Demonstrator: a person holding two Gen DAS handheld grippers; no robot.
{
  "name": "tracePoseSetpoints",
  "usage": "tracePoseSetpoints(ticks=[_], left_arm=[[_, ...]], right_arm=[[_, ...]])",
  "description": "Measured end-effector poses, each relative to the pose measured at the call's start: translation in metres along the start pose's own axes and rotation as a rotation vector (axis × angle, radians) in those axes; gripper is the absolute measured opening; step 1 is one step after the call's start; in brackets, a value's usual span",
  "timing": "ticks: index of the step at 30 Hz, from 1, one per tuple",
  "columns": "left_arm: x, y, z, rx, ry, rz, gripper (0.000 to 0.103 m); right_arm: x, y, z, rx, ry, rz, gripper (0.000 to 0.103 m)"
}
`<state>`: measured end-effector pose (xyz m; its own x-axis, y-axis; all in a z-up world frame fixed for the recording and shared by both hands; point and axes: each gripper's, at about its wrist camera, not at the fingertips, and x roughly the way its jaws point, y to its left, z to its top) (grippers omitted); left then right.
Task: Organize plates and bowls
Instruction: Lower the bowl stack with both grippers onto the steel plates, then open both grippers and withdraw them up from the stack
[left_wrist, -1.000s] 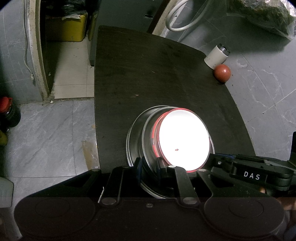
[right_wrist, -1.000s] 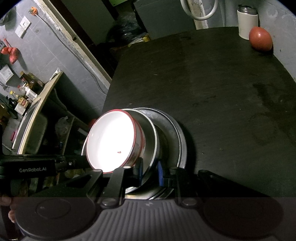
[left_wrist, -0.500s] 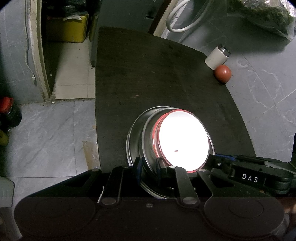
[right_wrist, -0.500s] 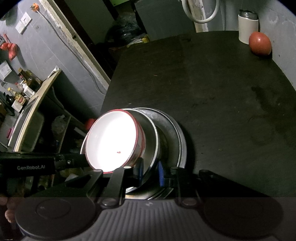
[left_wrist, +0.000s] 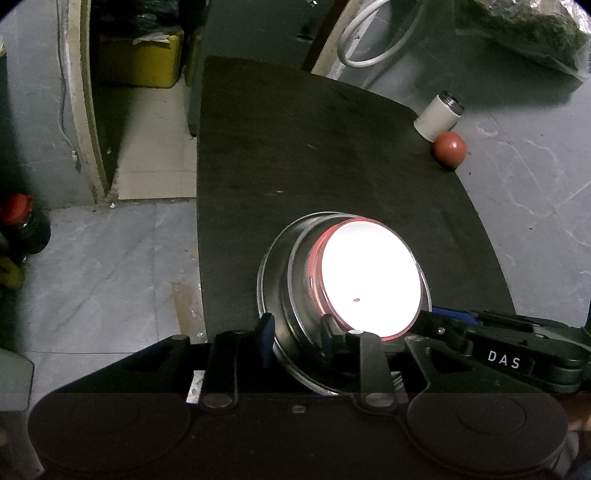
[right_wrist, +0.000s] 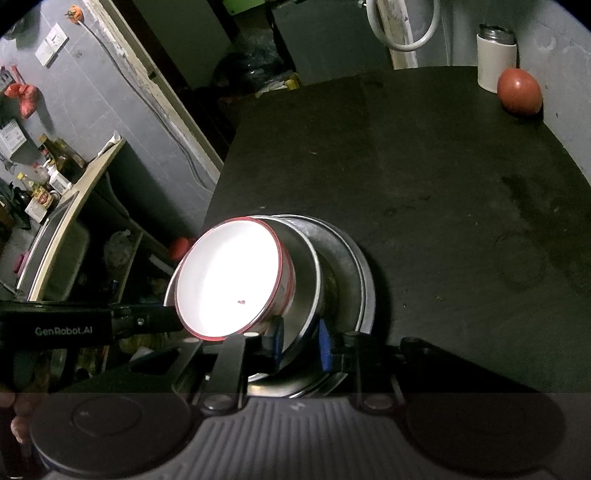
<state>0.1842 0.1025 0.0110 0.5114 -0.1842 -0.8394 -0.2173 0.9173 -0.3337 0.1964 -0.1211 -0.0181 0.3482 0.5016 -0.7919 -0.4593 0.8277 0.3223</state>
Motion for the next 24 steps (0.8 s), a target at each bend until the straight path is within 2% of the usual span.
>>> tracePoseSetpoints(ticks=[9,14,17,19,24], left_arm=[[-0.004,-0.001,0.000,0.002,-0.020,0.035,0.041],[-0.007,0.000,-0.001,0.008,-0.035,0.067,0.054],[-0.010,0.000,-0.002,0.008,-0.050,0.086,0.061],[-0.013,0.000,-0.002,-0.004,-0.068,0.074,0.073],[-0.015,-0.006,-0.005,0.017,-0.091,0.094,0.079]], right_arm=[[-0.003,-0.001,-0.002,0.007,-0.021,-0.003,0.026],[-0.006,-0.003,-0.003,0.015,-0.033,-0.008,0.031],[-0.008,-0.005,-0.004,0.018,-0.039,-0.010,0.037],[-0.009,-0.006,-0.005,0.018,-0.045,-0.014,0.042],[-0.015,-0.008,-0.007,0.014,-0.065,-0.021,0.054]])
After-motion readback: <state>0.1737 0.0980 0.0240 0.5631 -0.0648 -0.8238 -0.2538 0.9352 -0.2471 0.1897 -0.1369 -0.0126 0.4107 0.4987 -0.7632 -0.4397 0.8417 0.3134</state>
